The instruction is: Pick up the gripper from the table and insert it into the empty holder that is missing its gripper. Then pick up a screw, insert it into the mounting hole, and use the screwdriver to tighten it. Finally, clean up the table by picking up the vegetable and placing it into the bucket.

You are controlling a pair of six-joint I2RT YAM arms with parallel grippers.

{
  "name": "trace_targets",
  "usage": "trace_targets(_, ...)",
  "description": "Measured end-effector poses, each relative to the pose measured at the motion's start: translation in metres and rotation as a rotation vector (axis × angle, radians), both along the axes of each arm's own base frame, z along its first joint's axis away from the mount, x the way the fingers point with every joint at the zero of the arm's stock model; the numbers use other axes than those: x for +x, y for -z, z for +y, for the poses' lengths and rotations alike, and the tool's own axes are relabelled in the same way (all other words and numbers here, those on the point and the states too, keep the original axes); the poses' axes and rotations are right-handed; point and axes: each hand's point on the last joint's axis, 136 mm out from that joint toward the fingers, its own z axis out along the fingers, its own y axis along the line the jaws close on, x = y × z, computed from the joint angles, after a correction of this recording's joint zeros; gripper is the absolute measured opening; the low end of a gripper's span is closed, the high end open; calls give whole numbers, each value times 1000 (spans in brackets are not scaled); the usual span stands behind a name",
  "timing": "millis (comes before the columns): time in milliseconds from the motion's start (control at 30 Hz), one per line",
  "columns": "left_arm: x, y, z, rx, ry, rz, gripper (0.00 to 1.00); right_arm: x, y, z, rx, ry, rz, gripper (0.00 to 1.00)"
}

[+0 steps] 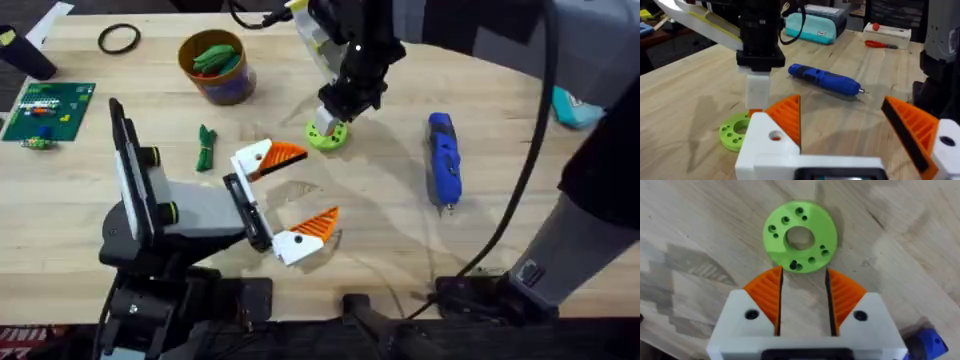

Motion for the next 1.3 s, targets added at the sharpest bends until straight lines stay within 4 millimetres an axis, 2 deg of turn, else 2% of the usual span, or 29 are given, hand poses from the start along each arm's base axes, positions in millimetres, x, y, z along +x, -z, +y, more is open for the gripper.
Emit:
trace_targets(333, 0, 0, 0, 0, 0, 0, 987, -12, 7, 13, -8, -35, 18, 472)
trace_targets(633, 0, 0, 0, 0, 0, 0, 987, -10, 10, 12, -21, -14, 19, 472)
trace_targets(900, 0, 0, 0, 0, 0, 0, 987, -12, 31, 10, -54, -13, 57, 472)
trace_targets(1300, 0, 0, 0, 0, 0, 0, 987, -9, 31, 9, -54, -10, 49, 455)
